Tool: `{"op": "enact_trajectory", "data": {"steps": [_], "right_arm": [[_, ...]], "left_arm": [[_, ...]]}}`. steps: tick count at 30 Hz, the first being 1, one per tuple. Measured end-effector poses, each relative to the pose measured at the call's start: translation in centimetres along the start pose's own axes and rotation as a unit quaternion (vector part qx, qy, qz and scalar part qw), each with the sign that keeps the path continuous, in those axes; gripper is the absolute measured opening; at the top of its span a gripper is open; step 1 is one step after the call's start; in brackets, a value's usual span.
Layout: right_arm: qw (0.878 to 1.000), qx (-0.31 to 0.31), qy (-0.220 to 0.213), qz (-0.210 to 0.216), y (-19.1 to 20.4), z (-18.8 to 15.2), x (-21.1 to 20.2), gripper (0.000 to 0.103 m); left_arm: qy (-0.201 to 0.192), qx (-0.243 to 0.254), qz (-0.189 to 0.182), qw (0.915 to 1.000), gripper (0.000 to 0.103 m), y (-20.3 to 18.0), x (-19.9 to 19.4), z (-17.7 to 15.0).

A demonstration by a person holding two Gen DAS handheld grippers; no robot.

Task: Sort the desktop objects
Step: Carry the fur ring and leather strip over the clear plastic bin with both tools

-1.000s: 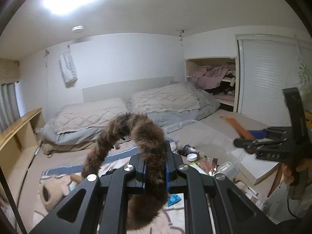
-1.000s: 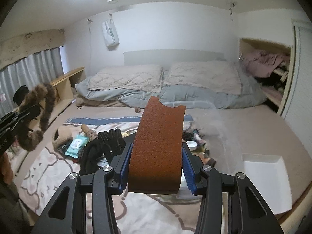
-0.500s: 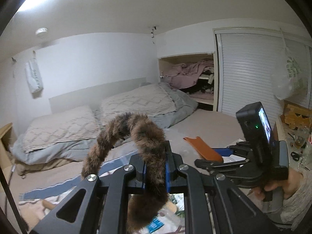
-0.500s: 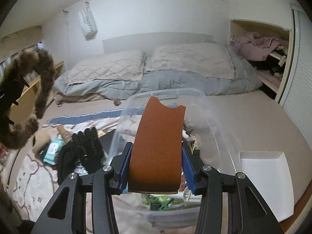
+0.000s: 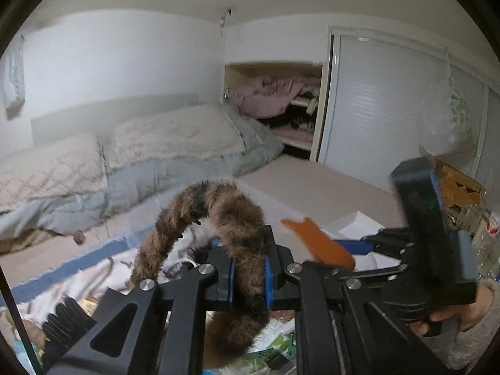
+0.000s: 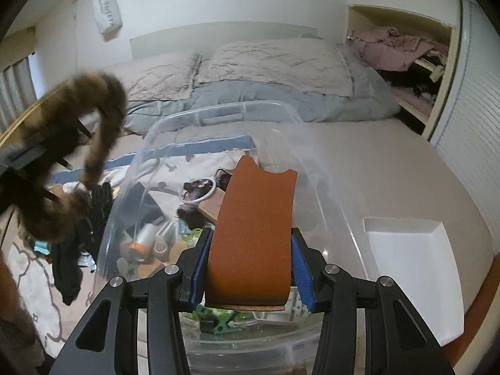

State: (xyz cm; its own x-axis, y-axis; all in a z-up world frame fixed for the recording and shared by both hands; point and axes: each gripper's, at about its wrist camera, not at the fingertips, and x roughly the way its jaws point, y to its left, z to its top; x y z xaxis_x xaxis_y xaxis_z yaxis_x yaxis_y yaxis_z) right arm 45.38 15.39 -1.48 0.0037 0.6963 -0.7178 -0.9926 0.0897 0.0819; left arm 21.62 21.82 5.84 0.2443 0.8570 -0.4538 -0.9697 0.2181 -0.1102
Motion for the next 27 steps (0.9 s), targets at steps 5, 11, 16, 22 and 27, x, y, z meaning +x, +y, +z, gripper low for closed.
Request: {"op": "enact_trajectory", "data": {"steps": [5, 11, 16, 22, 27], "right_arm": [[1.000, 0.021, -0.006, -0.002, -0.6, 0.1, -0.1, 0.048], [0.999, 0.037, -0.013, -0.012, -1.2, 0.0, -0.1, 0.048], [0.999, 0.043, -0.013, -0.019, -1.6, -0.2, 0.1, 0.048], [0.998, 0.048, -0.010, -0.026, -2.0, -0.3, 0.4, 0.048], [0.998, 0.064, -0.012, -0.022, -2.8, -0.5, 0.3, 0.048]], "left_arm": [[0.026, -0.001, -0.007, 0.9996, 0.014, -1.3, 2.9, -1.6], [0.038, 0.007, -0.019, 0.9991, 0.014, -2.6, 4.8, -2.9], [0.054, 0.016, -0.023, 0.9981, 0.014, -3.0, 5.8, -4.1], [0.065, 0.036, -0.028, 0.9968, 0.014, -4.0, 7.0, -5.1], [0.065, 0.054, -0.021, 0.9962, 0.014, -4.7, 7.1, -4.5]]}}
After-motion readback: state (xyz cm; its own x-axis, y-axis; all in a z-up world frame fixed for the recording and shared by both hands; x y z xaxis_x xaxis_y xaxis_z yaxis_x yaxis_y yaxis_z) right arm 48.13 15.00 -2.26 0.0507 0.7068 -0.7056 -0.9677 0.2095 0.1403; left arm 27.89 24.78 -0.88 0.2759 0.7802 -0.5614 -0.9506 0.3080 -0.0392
